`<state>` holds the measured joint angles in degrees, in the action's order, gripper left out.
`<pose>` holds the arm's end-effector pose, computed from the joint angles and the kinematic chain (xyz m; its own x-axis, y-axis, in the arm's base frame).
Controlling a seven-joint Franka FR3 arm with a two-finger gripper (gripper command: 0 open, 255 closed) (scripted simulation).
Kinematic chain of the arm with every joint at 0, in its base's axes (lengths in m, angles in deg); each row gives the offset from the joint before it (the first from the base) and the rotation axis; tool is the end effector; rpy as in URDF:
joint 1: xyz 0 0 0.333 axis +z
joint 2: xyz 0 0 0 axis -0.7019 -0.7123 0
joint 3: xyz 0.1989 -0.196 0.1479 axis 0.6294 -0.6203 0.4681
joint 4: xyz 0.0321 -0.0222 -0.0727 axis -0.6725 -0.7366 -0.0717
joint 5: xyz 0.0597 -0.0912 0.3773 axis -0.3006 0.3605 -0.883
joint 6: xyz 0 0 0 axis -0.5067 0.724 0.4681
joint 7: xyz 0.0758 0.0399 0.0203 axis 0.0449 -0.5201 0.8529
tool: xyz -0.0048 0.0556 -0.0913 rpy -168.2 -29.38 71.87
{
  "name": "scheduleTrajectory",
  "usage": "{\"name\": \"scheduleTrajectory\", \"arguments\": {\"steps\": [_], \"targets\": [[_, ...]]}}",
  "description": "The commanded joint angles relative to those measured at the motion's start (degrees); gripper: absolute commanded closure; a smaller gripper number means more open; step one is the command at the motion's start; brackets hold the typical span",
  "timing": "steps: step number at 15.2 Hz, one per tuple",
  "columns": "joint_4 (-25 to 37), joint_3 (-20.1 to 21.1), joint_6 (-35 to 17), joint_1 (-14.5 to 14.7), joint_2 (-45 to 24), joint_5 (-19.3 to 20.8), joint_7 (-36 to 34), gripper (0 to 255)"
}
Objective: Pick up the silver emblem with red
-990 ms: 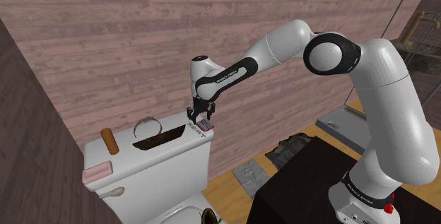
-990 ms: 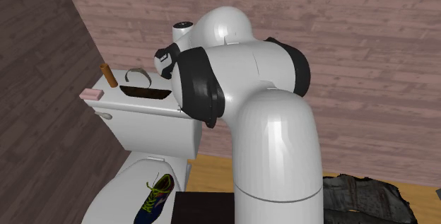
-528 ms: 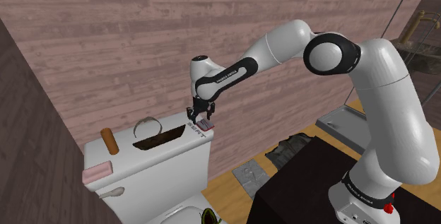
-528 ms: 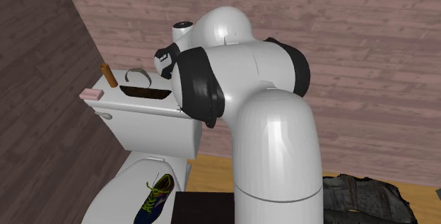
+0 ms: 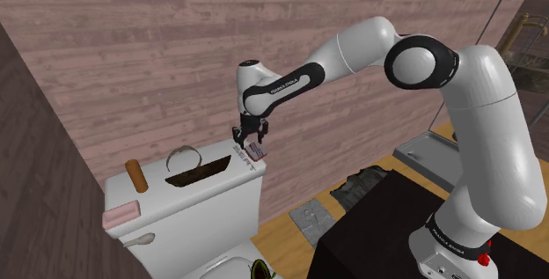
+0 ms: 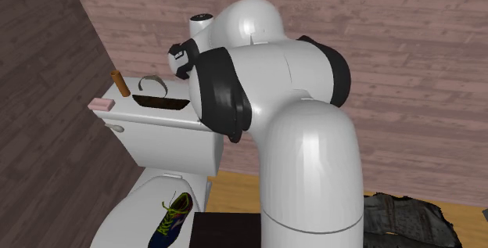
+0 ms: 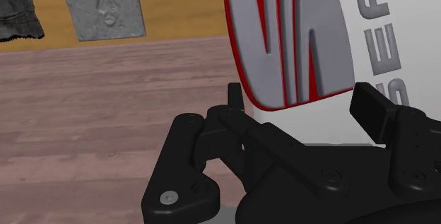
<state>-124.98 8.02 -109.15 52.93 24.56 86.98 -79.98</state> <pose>0.6596 0.2245 0.2596 0.9794 -0.2019 -0.0048 -0.2019 -0.9794 0.0103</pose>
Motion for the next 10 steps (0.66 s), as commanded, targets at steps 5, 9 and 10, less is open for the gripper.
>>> {"name": "scheduleTrajectory", "arguments": {"steps": [5,9,10], "targets": [[0.8,0.4,3.2,-0.2,2.4,-0.6,0.3,255],[1.4,0.7,5.0,-0.3,3.6,-0.9,0.5,255],[1.4,0.7,5.0,-0.3,3.6,-0.9,0.5,255]]}}
